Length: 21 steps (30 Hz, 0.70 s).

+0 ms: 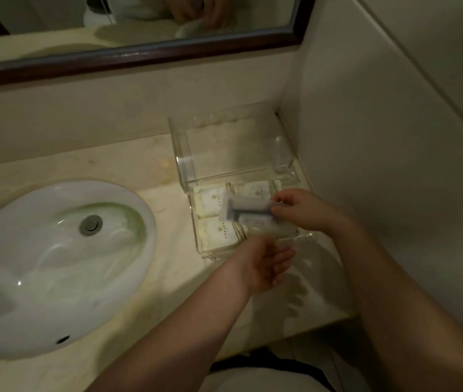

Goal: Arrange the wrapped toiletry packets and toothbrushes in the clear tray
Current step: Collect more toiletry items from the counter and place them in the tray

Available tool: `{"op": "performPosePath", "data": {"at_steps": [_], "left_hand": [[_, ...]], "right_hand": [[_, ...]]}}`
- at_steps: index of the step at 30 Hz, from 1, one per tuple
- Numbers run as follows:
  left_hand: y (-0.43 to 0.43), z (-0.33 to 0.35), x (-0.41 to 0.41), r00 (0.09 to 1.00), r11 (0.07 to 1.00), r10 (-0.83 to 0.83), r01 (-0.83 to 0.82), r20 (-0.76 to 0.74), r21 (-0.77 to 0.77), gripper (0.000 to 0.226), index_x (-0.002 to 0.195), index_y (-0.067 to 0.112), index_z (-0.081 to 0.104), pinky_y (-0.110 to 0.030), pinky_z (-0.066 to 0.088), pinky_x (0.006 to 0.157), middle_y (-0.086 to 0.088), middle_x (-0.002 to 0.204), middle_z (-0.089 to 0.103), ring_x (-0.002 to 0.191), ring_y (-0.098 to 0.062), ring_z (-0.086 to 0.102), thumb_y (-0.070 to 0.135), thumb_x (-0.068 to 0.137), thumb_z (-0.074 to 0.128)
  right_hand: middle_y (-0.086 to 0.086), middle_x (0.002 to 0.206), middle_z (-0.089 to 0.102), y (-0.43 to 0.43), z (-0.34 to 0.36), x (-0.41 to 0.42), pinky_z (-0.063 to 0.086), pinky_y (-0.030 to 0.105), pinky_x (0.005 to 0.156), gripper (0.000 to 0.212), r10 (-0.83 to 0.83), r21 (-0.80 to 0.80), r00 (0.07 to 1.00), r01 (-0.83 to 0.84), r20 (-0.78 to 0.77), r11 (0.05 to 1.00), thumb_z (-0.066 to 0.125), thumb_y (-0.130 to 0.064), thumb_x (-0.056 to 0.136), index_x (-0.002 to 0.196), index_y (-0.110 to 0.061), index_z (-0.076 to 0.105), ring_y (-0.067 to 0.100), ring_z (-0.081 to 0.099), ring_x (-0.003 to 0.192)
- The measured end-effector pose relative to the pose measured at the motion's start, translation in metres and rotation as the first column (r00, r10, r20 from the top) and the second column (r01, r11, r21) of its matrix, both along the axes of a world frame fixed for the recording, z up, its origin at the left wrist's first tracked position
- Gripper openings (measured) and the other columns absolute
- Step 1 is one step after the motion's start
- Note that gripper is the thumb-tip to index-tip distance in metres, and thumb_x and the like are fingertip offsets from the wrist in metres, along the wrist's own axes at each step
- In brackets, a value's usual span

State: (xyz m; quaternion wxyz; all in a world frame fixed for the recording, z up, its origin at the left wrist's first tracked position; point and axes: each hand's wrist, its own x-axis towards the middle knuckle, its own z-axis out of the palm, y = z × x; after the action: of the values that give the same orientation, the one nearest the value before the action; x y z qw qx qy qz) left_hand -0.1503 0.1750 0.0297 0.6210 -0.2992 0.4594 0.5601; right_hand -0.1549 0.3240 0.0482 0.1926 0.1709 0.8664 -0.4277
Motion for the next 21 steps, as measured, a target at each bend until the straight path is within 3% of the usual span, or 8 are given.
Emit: {"op": "performPosePath", "data": {"at_steps": [6, 10, 11, 13, 15, 16, 18, 21], "left_hand": [[-0.053, 0.001, -0.004, 0.961, 0.993, -0.086, 0.061, -0.264, -0.100, 0.031, 0.097, 0.009, 0.070, -0.027, 0.041, 0.062, -0.002, 0.083, 0.074, 0.060, -0.013, 0.057, 0.021, 0.093, 0.043], [-0.069, 0.005, -0.008, 0.798, 0.983, -0.074, -0.043, -0.598, -0.179, 0.024, 0.088, 0.006, 0.072, -0.026, 0.042, 0.059, -0.005, 0.075, 0.073, 0.060, -0.017, 0.059, 0.012, 0.088, 0.049], [-0.071, 0.004, -0.008, 0.683, 0.975, -0.103, -0.075, -0.723, -0.210, 0.023, 0.084, 0.007, 0.071, -0.027, 0.043, 0.058, -0.005, 0.075, 0.072, 0.062, -0.018, 0.060, 0.011, 0.087, 0.049], [-0.075, -0.002, -0.008, 0.293, 0.923, -0.335, -0.087, -0.896, -0.374, 0.022, 0.088, 0.011, 0.071, -0.031, 0.047, 0.066, -0.002, 0.085, 0.070, 0.075, -0.018, 0.062, 0.015, 0.089, 0.049], [-0.075, -0.011, -0.008, -0.144, 0.824, -0.565, -0.047, -0.812, -0.565, 0.029, 0.113, 0.015, 0.065, -0.034, 0.049, 0.085, -0.004, 0.113, 0.065, 0.105, -0.020, 0.059, 0.022, 0.092, 0.048], [-0.074, -0.017, -0.008, -0.286, 0.768, -0.613, 0.001, -0.737, -0.640, 0.039, 0.129, 0.014, 0.056, -0.037, 0.045, 0.098, -0.007, 0.133, 0.056, 0.125, -0.025, 0.050, 0.027, 0.093, 0.046], [-0.073, -0.028, -0.007, -0.432, 0.622, -0.679, 0.092, -0.594, -0.778, 0.059, 0.149, 0.013, 0.026, -0.045, 0.024, 0.116, -0.009, 0.159, 0.022, 0.148, -0.031, 0.013, 0.038, 0.098, 0.038], [-0.075, -0.044, -0.004, -0.485, 0.470, -0.723, 0.176, -0.492, -0.865, 0.068, 0.153, 0.016, 0.001, -0.048, 0.002, 0.119, -0.008, 0.162, -0.006, 0.148, -0.030, -0.011, 0.050, 0.097, 0.016]], "right_hand": [[-0.009, 0.083, 0.068, -0.018, -0.012, -0.026, 0.042, 0.020, 0.066, 0.012, 0.193, 0.091, 0.974, -0.204, 0.116, 0.975, 0.059, -0.028, 0.090, 0.086, -0.027, 0.070, 0.007, 0.060, 0.082], [-0.012, 0.077, 0.065, -0.025, -0.025, -0.024, 0.040, 0.020, 0.064, 0.011, 0.191, 0.144, 0.976, -0.205, 0.100, 0.968, 0.062, -0.025, 0.088, 0.079, -0.030, 0.066, 0.008, 0.060, 0.079], [-0.010, 0.079, 0.066, -0.027, -0.028, -0.023, 0.043, 0.022, 0.067, 0.011, 0.185, 0.158, 0.977, -0.200, 0.103, 0.967, 0.062, -0.024, 0.087, 0.079, -0.030, 0.066, 0.010, 0.061, 0.082], [-0.005, 0.086, 0.068, -0.030, -0.031, -0.020, 0.048, 0.028, 0.075, 0.006, 0.171, 0.200, 0.980, -0.190, 0.106, 0.961, 0.063, -0.024, 0.085, 0.085, -0.025, 0.069, 0.014, 0.063, 0.089], [-0.004, 0.092, 0.067, -0.034, -0.032, -0.016, 0.051, 0.032, 0.080, 0.016, 0.143, 0.295, 0.987, -0.160, 0.079, 0.942, 0.065, -0.028, 0.083, 0.097, -0.023, 0.069, 0.017, 0.063, 0.093], [-0.003, 0.097, 0.066, -0.036, -0.032, -0.013, 0.051, 0.033, 0.082, 0.025, 0.116, 0.361, 0.992, -0.123, 0.042, 0.924, 0.067, -0.030, 0.081, 0.105, -0.023, 0.067, 0.017, 0.062, 0.095], [-0.001, 0.114, 0.064, -0.043, -0.033, -0.006, 0.049, 0.035, 0.088, 0.039, 0.089, 0.507, 0.993, -0.037, -0.078, 0.861, 0.066, -0.032, 0.080, 0.117, -0.025, 0.061, 0.021, 0.057, 0.106], [0.008, 0.139, 0.050, -0.062, -0.040, 0.014, 0.038, 0.040, 0.104, 0.047, 0.119, 0.584, 0.969, 0.030, -0.215, 0.811, 0.055, -0.029, 0.089, 0.135, -0.022, 0.050, 0.028, 0.041, 0.130]]}}
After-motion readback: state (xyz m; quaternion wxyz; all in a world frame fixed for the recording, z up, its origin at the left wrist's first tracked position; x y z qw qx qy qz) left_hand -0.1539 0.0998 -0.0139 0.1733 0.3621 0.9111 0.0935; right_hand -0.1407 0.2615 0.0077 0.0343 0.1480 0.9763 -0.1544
